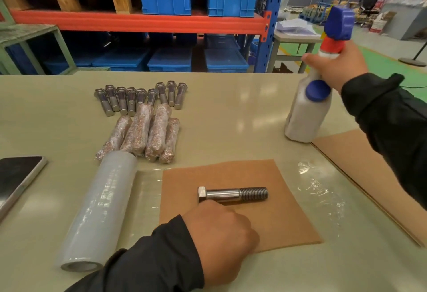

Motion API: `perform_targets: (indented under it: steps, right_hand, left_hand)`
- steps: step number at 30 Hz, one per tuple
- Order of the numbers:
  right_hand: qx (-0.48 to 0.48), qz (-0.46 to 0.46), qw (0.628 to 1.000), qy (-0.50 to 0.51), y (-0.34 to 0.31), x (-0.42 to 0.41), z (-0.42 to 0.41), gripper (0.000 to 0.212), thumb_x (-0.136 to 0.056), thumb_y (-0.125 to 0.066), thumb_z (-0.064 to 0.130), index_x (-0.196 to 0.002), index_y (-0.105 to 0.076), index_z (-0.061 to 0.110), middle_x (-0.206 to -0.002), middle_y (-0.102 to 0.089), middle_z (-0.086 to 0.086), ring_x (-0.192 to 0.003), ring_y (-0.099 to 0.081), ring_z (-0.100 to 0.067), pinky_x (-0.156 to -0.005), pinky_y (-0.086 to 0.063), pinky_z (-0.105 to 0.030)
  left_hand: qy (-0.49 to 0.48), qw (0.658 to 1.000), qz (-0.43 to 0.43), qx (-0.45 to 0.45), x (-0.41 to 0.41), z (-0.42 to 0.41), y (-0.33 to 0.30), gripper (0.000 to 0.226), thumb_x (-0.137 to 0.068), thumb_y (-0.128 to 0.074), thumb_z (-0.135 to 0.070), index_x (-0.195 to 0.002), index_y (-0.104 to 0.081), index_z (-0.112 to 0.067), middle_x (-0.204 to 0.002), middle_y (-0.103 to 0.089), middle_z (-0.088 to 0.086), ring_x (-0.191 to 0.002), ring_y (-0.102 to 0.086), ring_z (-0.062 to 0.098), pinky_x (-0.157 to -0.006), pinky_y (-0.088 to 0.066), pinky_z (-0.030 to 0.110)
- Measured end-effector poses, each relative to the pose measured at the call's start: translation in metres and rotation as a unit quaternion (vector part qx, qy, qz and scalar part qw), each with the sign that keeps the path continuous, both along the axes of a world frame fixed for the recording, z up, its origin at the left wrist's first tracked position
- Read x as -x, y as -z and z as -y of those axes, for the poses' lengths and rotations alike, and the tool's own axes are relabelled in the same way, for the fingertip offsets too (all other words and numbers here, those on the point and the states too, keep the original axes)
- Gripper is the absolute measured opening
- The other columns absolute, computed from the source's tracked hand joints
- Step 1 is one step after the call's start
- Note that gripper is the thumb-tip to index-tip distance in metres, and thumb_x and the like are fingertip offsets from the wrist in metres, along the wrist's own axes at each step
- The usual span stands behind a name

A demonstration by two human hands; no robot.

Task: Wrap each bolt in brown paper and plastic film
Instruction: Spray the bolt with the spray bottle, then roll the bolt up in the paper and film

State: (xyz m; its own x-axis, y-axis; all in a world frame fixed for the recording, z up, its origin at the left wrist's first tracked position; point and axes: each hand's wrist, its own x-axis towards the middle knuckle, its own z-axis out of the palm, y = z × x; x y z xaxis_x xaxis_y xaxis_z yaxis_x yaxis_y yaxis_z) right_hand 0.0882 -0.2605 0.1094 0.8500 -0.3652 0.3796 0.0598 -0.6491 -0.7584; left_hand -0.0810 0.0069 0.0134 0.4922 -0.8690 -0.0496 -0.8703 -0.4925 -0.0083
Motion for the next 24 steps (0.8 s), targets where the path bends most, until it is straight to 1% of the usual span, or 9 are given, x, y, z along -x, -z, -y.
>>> perform_targets:
  steps: [3,5,7,11,13,16,18,20,24]
  right_hand:
    - [-0.020,-0.001,1.000,0.005,0.005,-0.013,0.006,0.028,-0.082,-0.067,0.038,-0.093,-0.046,0.023,-0.081,-0.051,0.008,-0.087,-0.051,-0.018,-0.084,-0.044,-0.034]
    - [-0.033,-0.003,0.999,-0.004,0.009,-0.018,0.009,0.033,-0.082,-0.067,0.038,-0.101,-0.047,0.021,-0.090,-0.055,0.004,-0.090,-0.053,-0.018,-0.087,-0.045,-0.034]
    - [-0.027,-0.015,0.999,-0.012,0.014,-0.018,0.011,0.042,-0.082,-0.068,0.039,-0.110,-0.050,0.015,-0.101,-0.057,-0.002,-0.092,-0.055,-0.018,-0.089,-0.046,-0.035]
    - [-0.068,-0.038,0.997,-0.009,0.024,-0.007,0.013,0.071,-0.081,-0.067,0.042,-0.137,-0.035,0.013,-0.117,-0.053,0.000,-0.105,-0.051,-0.014,-0.088,-0.040,-0.027]
    - [-0.104,0.004,0.992,0.064,0.027,0.007,0.012,0.081,-0.082,-0.066,0.045,-0.143,-0.023,0.013,-0.122,-0.044,0.000,-0.108,-0.045,-0.012,-0.095,-0.039,-0.027]
    - [-0.093,0.147,0.975,0.136,0.032,0.042,0.001,0.054,-0.080,-0.060,0.028,-0.126,-0.036,0.012,-0.108,-0.041,-0.003,-0.098,-0.044,-0.013,-0.095,-0.041,-0.028]
    - [-0.037,0.158,0.986,0.041,0.036,0.069,-0.016,0.041,-0.081,-0.060,0.021,-0.117,-0.041,0.014,-0.098,-0.046,0.002,-0.089,-0.047,-0.007,-0.081,-0.042,-0.015]
    - [0.049,0.103,0.986,-0.118,0.038,0.095,-0.039,0.032,-0.084,-0.065,0.025,-0.109,-0.046,0.021,-0.095,-0.049,0.013,-0.085,-0.048,0.003,-0.074,-0.040,-0.008]
    - [0.186,-0.063,0.907,-0.373,0.043,0.130,-0.077,0.045,-0.062,-0.065,0.056,-0.097,-0.043,0.038,-0.106,-0.044,0.018,-0.100,-0.043,0.007,-0.086,-0.034,-0.006]
  left_hand:
    - [-0.057,0.998,0.016,-0.006,-0.011,-0.009,-0.015,0.018,-0.065,-0.069,-0.023,-0.062,-0.051,-0.020,-0.066,-0.059,-0.006,-0.056,-0.057,0.016,-0.044,-0.035,0.023]
    - [-0.103,0.994,0.040,0.006,-0.017,-0.013,-0.017,0.012,-0.088,-0.044,-0.020,-0.079,-0.041,-0.025,-0.091,-0.058,-0.003,-0.076,-0.054,0.022,-0.058,-0.031,0.030]
    - [-0.145,0.988,0.055,-0.011,-0.019,-0.014,-0.015,0.014,-0.093,-0.034,-0.018,-0.084,-0.040,-0.028,-0.097,-0.056,-0.002,-0.082,-0.053,0.023,-0.062,-0.029,0.030]
    - [-0.229,0.970,0.073,-0.027,-0.021,-0.017,-0.022,0.011,-0.094,-0.033,-0.018,-0.087,-0.039,-0.025,-0.081,-0.040,-0.004,-0.070,-0.036,0.018,-0.049,-0.019,0.028]
    - [-0.277,0.956,0.098,0.012,-0.021,-0.018,-0.027,0.013,-0.092,-0.037,-0.015,-0.083,-0.036,-0.025,-0.077,-0.032,-0.005,-0.068,-0.034,0.017,-0.048,-0.019,0.026]
    - [-0.289,0.940,0.090,0.157,-0.023,-0.021,-0.025,0.015,-0.074,-0.064,-0.001,-0.073,-0.056,-0.013,-0.068,-0.049,-0.002,-0.056,-0.047,0.018,-0.041,-0.023,0.023]
    - [-0.296,0.939,0.084,0.155,-0.022,-0.018,-0.027,0.008,-0.083,-0.063,-0.019,-0.089,-0.058,-0.016,-0.084,-0.055,-0.003,-0.073,-0.054,0.016,-0.048,-0.030,0.025]
    - [-0.317,0.935,0.071,0.140,-0.028,-0.020,-0.008,0.030,-0.094,-0.037,-0.047,-0.113,-0.046,-0.027,-0.109,-0.047,-0.009,-0.102,-0.046,0.010,-0.066,-0.030,0.020]
    - [-0.320,0.945,0.018,0.061,-0.036,-0.023,-0.007,0.040,-0.091,-0.037,-0.055,-0.119,-0.049,-0.029,-0.112,-0.050,-0.008,-0.105,-0.048,0.012,-0.076,-0.036,0.024]
